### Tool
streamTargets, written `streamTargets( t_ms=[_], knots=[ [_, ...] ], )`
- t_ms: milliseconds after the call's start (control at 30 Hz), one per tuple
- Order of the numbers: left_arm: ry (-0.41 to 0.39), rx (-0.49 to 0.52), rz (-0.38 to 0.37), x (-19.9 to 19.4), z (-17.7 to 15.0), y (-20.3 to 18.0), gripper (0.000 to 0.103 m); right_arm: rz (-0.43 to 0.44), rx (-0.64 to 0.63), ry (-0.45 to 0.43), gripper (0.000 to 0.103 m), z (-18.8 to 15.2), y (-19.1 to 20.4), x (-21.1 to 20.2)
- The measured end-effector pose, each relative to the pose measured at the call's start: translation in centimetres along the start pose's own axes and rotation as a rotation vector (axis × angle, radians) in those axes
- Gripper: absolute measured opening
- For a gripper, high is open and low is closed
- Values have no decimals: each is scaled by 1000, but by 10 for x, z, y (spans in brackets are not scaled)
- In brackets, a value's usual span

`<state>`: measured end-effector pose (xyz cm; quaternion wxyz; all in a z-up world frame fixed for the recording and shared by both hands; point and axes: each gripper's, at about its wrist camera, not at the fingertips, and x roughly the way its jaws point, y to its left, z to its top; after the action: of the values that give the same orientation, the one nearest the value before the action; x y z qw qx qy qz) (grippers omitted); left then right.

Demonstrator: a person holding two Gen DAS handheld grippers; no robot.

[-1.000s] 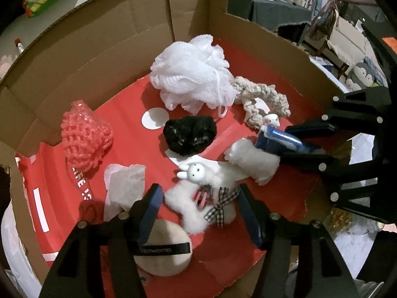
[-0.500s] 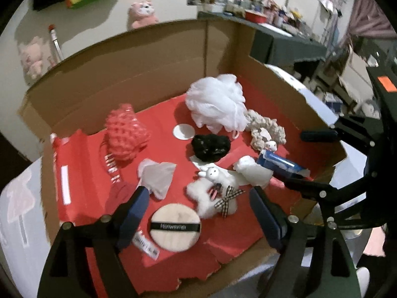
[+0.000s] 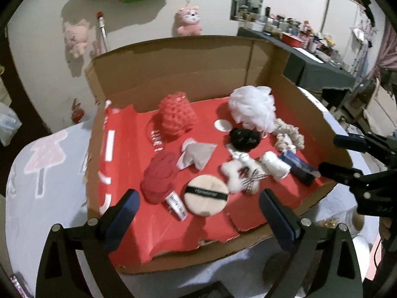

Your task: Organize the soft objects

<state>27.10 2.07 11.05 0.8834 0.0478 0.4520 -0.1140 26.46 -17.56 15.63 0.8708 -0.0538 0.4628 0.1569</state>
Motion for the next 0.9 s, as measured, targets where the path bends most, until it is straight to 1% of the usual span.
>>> streamTargets(
  t_ms=[267, 400, 900],
  knots=[
    [27, -58, 28, 6, -13, 9, 99, 34, 89, 25, 72, -5, 1, 10],
    [36, -88, 34, 10, -15, 12, 103, 34, 95, 33, 72, -5, 4, 15],
    [63, -103, 56, 23, -18, 12, 103, 26, 119, 95, 72, -9, 6, 39]
  ],
)
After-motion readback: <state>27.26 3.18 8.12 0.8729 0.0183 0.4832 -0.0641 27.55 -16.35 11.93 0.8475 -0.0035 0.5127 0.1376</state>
